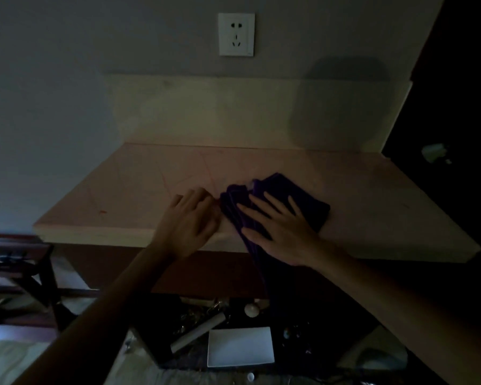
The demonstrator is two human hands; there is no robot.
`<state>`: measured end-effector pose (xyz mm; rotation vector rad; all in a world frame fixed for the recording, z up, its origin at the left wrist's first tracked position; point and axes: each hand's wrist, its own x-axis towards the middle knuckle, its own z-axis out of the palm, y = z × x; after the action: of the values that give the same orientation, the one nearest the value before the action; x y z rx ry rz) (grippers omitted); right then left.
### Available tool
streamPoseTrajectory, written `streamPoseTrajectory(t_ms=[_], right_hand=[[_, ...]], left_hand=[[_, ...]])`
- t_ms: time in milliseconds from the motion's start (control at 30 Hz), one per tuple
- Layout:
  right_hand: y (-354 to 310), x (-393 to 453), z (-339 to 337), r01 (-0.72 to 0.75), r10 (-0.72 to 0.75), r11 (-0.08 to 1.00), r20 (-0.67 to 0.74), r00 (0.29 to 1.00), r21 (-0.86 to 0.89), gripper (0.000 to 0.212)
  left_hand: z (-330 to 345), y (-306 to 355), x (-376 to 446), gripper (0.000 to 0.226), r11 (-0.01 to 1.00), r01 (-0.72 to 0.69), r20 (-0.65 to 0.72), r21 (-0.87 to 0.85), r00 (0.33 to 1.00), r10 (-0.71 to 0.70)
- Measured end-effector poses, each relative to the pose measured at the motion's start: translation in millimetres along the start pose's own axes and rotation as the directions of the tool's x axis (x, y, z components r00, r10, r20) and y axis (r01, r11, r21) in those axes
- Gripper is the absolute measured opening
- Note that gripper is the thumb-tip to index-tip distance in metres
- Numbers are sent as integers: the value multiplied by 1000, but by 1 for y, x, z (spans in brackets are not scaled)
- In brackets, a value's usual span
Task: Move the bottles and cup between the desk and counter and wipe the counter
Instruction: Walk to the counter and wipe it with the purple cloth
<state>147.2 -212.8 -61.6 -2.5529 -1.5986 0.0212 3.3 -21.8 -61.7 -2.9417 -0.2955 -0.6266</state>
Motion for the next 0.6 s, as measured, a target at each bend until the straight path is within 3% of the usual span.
streamPoseTrajectory(t_ms=[167,433,600], right_hand=[[7,48,-3,14,-14,1000,54,998,-1,61],[17,249,5,-28,28,1000,76,997,-7,59],[2,244,8,-65,66,998,90,994,-8,65]], left_hand=[[-7,-69,-17,55,997,22,116,72,993,-31],[2,-86,-17,46,999,9,111,46,994,-14],[3,-87,-20,46,1000,6,75,28,997,-8]])
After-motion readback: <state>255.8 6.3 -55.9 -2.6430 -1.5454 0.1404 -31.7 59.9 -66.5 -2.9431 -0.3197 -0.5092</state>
